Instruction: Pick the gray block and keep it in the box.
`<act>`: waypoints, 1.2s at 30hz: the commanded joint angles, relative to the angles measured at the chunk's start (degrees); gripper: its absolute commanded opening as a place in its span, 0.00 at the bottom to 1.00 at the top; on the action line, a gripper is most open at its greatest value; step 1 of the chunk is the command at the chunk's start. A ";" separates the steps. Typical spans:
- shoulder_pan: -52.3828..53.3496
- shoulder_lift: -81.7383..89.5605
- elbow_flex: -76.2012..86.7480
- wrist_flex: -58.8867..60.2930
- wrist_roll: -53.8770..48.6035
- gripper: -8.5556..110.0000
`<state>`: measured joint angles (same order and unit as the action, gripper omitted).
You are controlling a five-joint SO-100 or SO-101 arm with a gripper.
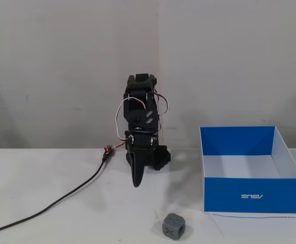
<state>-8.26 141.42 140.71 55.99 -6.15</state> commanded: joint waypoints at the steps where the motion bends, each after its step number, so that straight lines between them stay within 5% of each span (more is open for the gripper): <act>1: -1.85 -7.12 -9.14 -1.41 -2.64 0.07; 36: -13.45 -48.96 -31.90 2.29 -16.44 0.28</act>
<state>-21.88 93.96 115.58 56.25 -21.88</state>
